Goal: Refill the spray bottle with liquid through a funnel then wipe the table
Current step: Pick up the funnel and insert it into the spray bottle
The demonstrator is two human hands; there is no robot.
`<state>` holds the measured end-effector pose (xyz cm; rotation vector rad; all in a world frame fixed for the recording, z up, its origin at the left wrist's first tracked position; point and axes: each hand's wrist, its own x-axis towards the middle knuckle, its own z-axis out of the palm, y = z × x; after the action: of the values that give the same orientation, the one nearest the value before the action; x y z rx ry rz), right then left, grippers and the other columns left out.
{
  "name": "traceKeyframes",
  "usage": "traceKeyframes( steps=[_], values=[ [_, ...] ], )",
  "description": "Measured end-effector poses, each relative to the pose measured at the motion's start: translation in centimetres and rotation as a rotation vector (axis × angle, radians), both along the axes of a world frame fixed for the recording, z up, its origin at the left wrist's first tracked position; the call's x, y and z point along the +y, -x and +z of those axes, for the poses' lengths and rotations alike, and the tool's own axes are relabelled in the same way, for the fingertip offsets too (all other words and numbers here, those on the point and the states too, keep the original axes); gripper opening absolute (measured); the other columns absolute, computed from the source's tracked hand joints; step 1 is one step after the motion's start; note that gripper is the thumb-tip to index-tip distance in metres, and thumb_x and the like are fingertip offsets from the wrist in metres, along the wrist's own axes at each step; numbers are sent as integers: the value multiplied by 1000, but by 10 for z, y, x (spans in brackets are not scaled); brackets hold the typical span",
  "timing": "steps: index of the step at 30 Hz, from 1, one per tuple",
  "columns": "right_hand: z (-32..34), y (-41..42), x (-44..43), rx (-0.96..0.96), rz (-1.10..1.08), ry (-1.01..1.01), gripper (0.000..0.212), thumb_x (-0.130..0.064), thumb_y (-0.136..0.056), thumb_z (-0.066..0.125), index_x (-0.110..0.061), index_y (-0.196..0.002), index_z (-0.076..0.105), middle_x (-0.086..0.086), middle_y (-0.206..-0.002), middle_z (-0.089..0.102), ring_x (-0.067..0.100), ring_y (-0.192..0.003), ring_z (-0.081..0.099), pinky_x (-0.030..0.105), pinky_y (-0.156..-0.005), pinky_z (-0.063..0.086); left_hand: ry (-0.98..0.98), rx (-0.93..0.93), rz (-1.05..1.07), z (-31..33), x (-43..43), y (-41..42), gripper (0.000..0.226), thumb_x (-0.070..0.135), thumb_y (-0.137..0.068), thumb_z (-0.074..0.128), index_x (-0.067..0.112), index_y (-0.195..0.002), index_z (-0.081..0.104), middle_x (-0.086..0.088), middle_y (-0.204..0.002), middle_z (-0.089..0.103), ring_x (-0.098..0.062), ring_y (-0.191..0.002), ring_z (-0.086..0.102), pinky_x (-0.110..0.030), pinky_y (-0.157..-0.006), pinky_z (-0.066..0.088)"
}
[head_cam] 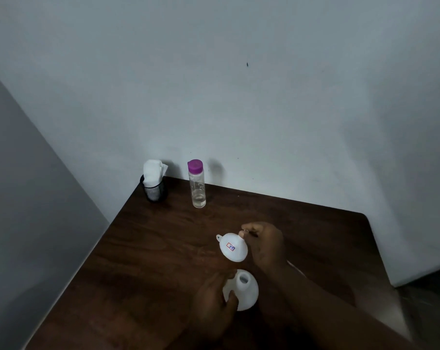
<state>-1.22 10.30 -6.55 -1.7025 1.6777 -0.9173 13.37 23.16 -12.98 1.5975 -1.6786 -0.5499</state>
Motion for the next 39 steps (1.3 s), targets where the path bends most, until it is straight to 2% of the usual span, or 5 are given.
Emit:
traceKeyframes(
  steps=[4,11,18,24,39],
  values=[
    [13,2,7,-131,-44,-48,20,-16,-82,81,-12,-101,79,0,-97,77,13,-88,72,36,-85,60,-4,105,47,18,-2,-8,20,24,-92,55,27,-109,66,15,-103,67,-4,-97,65,-35,-82,55],
    [54,4,18,-432,-63,-140,13,-8,-86,76,-6,-100,77,7,-90,76,22,-75,73,19,-62,59,-52,477,206,63,-25,-16,38,6,-94,64,27,-125,60,12,-122,67,4,-111,63,-11,-86,51],
    [71,13,32,-627,-41,-371,14,-13,-89,73,-4,-99,76,13,-92,76,22,-85,73,26,-69,62,-16,648,65,87,-37,-29,43,1,-93,64,14,-134,58,2,-125,69,-14,-118,65,-32,-96,55],
    [65,16,42,-614,-63,-540,17,-23,-90,73,-8,-95,78,8,-90,79,27,-91,75,41,-83,62,-80,856,55,100,-26,-25,25,-4,-91,64,1,-114,67,-12,-107,74,-29,-100,72,-32,-72,60],
    [82,32,92,-749,-24,-474,20,-22,-94,68,-7,-106,74,7,-95,78,17,-85,76,29,-71,61,-269,669,125,123,-21,-21,10,14,-89,74,11,-97,76,-12,-79,77,-35,-74,74,-52,-69,62]
  ],
)
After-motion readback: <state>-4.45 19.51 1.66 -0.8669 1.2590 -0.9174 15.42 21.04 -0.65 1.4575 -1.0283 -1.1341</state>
